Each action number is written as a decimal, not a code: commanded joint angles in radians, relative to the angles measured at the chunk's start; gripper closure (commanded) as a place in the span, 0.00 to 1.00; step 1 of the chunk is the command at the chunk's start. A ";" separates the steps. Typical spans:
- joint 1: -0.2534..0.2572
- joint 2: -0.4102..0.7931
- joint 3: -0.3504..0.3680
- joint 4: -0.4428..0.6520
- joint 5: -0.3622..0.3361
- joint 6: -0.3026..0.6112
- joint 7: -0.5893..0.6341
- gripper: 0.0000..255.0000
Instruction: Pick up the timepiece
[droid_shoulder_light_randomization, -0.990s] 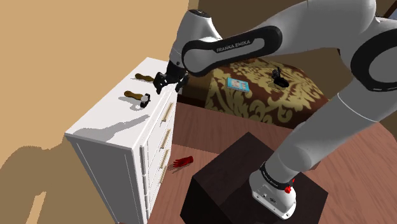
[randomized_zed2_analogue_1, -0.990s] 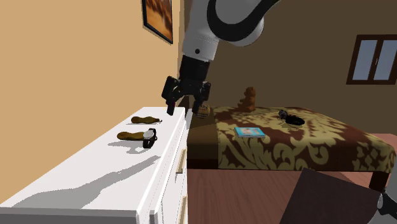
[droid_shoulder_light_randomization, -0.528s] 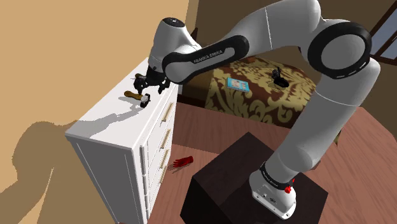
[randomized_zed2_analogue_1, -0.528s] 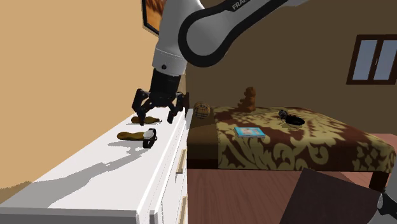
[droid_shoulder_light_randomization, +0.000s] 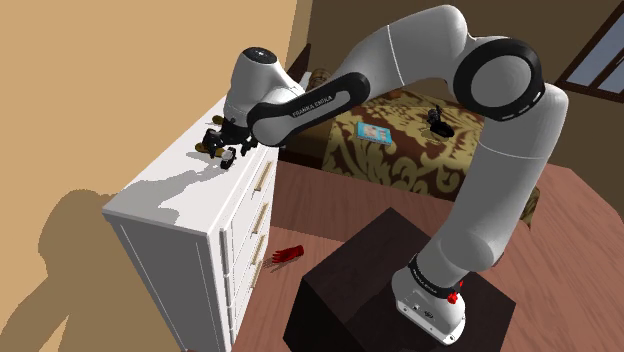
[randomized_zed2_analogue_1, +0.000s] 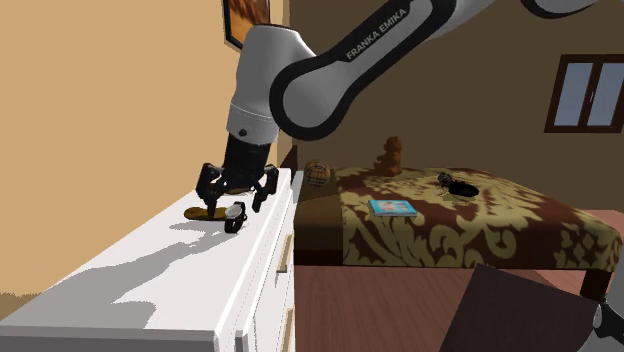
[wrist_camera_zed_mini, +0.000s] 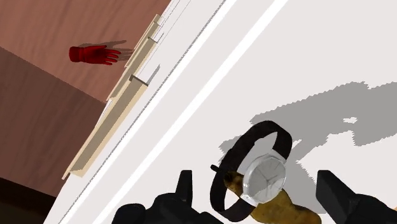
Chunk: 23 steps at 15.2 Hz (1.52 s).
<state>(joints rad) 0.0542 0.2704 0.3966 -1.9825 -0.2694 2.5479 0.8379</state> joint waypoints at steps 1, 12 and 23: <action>0.004 0.012 -0.005 -0.007 -0.012 0.019 0.009 0.00; 0.004 0.011 -0.005 -0.008 -0.012 0.019 0.010 1.00; -0.015 -0.057 0.021 0.043 0.053 -0.093 -0.041 1.00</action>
<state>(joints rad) 0.0408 0.2215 0.4147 -1.9440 -0.2227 2.4670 0.8011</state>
